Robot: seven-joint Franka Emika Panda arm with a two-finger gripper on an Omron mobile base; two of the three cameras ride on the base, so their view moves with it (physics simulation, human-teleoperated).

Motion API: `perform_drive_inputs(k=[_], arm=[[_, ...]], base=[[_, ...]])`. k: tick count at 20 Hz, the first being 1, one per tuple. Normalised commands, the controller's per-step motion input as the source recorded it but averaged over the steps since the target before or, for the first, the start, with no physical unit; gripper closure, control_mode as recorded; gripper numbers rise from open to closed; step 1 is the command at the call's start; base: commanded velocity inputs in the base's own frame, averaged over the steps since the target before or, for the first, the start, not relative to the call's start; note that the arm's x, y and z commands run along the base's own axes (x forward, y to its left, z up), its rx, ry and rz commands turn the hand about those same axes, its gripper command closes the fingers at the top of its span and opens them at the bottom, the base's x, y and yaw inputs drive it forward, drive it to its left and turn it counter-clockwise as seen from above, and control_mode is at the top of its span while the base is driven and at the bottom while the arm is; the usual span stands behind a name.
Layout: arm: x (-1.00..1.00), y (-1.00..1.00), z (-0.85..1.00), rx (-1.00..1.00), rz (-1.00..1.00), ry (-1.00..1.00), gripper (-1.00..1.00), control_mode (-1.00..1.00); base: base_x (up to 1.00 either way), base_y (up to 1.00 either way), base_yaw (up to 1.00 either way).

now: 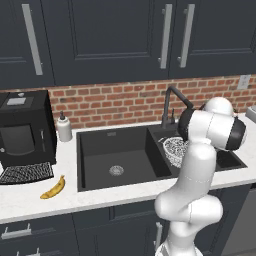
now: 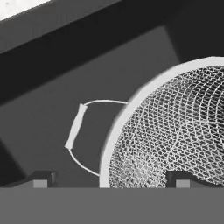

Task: Put the colander in the sink, put the banana in the colander, and turn on the sink faucet and pour water over the colander.

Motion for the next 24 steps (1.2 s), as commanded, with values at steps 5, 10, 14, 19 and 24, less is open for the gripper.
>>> perform_drive_inputs(k=[5,10,14,19,24], arm=[[-0.43,0.0,0.5,0.0,0.0,-0.05,-1.0,-1.0],[-0.59,0.02,0.36,0.0,0.0,-0.08,-1.0,-1.0],[-0.63,0.23,0.36,0.0,0.0,-0.1,-1.0,-1.0],[-0.62,0.17,0.43,0.01,-0.05,-0.01,-1.0,-1.0],[-0.5,0.24,0.47,0.01,-0.08,0.0,-1.0,-1.0]], base=[[0.0,0.0,0.0],[0.0,0.0,0.0],[0.0,0.0,0.0],[0.0,0.0,0.0],[0.0,0.0,0.0]])
